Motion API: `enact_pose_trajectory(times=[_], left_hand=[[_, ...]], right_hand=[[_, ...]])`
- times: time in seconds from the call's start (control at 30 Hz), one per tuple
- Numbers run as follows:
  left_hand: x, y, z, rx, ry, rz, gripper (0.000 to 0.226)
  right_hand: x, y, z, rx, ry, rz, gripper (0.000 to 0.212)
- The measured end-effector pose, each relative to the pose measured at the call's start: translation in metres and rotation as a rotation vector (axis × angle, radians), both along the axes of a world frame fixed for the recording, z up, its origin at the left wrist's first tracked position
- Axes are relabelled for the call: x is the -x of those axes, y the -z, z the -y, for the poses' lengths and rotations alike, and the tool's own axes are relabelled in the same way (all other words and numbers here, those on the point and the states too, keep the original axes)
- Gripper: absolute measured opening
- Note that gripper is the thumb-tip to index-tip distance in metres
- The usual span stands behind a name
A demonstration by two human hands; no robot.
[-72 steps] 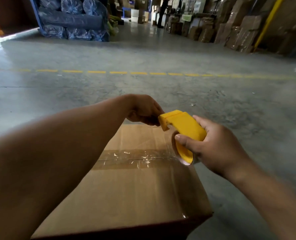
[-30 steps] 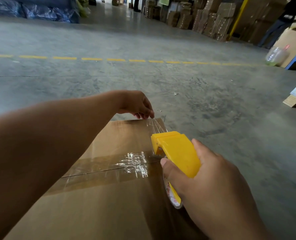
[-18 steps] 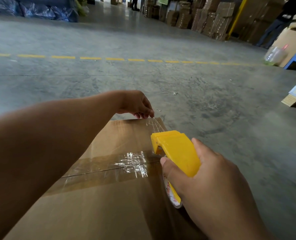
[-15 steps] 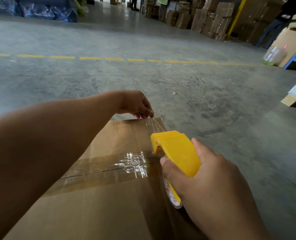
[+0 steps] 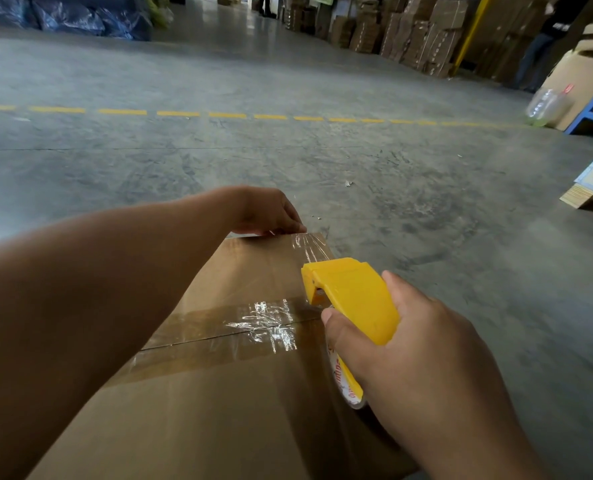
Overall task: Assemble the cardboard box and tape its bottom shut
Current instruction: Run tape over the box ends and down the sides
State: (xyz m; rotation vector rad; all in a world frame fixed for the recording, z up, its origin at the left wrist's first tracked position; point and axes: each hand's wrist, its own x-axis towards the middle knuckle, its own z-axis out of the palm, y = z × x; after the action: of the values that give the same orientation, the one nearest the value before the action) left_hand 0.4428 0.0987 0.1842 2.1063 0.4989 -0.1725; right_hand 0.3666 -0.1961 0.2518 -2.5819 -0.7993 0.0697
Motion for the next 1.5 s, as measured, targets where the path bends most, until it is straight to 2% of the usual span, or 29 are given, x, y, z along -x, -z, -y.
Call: enact_pose_trajectory(times=[0.13, 0.2, 0.27, 0.33, 0.4, 0.53, 0.63, 0.93, 1.2, 1.5], left_hand=[[-0.004, -0.004, 0.007, -0.005, -0.007, -0.101, 0.020], [-0.003, -0.005, 0.010, -0.176, 0.001, -0.163, 0.036], [0.000, -0.008, 0.012, -0.466, 0.025, -0.067, 0.038], [0.006, -0.013, 0.024, -0.572, 0.007, 0.137, 0.028], [0.011, -0.012, 0.038, -0.580, 0.038, 0.215, 0.030], [0.023, 0.009, 0.053, -0.578, 0.181, 0.096, 0.044], [0.028, 0.018, 0.049, -0.648, 0.149, 0.127, 0.042], [0.036, 0.003, 0.060, -0.617, 0.134, 0.044, 0.044], [0.038, 0.007, 0.065, -0.633, 0.060, 0.076, 0.048], [0.050, -0.004, 0.083, -0.676, 0.072, 0.057, 0.051]], right_hand=[[0.000, 0.001, 0.000, 0.009, 0.004, 0.012, 0.088], [0.001, 0.000, 0.001, 0.018, 0.010, 0.023, 0.088], [0.003, 0.000, 0.002, 0.017, 0.017, 0.034, 0.086], [0.003, 0.001, 0.003, 0.008, 0.022, 0.055, 0.082], [0.004, 0.002, 0.003, 0.004, 0.029, 0.066, 0.076], [0.004, 0.003, 0.002, -0.003, 0.014, 0.085, 0.077], [0.003, 0.004, 0.000, -0.019, 0.008, 0.081, 0.078], [0.003, -0.001, 0.004, -0.032, -0.010, -0.001, 0.086], [0.007, 0.006, 0.018, -0.091, -0.034, 0.062, 0.061], [0.039, 0.014, 0.075, -0.172, -0.034, 0.066, 0.082]])
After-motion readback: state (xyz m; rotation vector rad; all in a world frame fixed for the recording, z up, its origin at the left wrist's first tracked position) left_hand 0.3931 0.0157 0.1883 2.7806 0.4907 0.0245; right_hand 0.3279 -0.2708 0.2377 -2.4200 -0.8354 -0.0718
